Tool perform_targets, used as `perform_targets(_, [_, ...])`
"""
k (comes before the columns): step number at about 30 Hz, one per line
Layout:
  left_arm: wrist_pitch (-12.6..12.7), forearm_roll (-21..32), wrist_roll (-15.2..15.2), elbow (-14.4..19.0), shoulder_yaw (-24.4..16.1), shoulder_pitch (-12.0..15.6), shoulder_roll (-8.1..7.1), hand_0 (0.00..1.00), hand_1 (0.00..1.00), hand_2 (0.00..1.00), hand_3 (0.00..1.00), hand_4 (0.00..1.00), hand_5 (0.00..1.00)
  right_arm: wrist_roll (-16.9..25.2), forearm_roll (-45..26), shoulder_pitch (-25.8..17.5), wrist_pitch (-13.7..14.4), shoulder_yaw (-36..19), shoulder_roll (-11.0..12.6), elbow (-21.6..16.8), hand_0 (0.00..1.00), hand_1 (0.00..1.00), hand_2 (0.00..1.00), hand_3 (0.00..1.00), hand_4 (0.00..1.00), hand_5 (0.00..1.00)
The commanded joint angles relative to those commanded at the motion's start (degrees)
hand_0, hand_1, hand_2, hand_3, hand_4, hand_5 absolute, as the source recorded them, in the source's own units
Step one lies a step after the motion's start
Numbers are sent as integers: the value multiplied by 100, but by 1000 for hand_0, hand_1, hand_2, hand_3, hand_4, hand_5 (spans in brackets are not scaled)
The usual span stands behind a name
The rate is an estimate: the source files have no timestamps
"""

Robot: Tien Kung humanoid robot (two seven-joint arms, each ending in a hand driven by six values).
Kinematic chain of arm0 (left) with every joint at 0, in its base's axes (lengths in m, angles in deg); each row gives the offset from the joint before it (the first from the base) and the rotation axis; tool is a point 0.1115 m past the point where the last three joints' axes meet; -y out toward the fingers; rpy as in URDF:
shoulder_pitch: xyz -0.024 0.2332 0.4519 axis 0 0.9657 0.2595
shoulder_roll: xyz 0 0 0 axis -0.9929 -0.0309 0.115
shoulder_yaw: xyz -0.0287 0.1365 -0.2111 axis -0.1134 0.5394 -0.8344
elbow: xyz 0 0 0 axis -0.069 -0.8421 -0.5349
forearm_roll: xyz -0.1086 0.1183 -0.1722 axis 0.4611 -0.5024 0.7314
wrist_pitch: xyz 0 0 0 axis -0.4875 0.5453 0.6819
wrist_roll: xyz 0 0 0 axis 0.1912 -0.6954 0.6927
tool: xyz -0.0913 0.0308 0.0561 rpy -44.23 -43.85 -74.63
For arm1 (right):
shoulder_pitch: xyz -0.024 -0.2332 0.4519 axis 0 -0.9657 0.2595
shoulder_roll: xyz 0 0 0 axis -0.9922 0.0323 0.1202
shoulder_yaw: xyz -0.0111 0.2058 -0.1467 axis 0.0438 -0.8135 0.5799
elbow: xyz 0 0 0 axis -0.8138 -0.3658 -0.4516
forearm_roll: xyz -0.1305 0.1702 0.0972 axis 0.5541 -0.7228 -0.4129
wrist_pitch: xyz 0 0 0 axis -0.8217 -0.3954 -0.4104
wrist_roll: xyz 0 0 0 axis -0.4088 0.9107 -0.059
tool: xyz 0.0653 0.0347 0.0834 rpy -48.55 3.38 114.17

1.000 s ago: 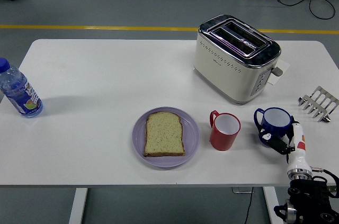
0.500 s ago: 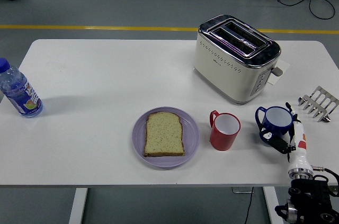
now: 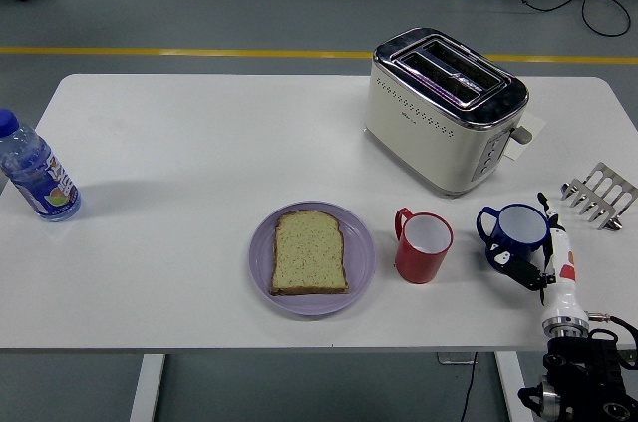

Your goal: Pick up the cup,pour liquid into bread,place the cup on the desk

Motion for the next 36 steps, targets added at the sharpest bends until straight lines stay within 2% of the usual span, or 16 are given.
perform_targets(2, [0,3,0,0,3,4,0,637,647,656,549,319,842,3,18,-5,0,1,-1,-2,952,795,922,998,889,2])
perform_targets(13, [0,22,-1,-2,58,44,0,637,646,656,547,320,844,59,97,-79,46,-122,-15,-50,968,819,945,998,888,2])
perform_targets(20, [-1,27,-1,-4,85,69,0,636,646,655,548,319,843,53,240,-213,39,-323,2,-275,972,826,955,998,899,2])
perform_targets(27, [-3,21,1,-5,102,75,0,636,646,656,548,319,844,40,467,-328,113,-428,33,-714,976,825,956,998,899,2])
perform_targets(36, [-4,-2,1,-2,39,49,0,635,645,656,548,320,844,-42,872,-481,194,-624,139,-1654,978,826,956,998,905,2])
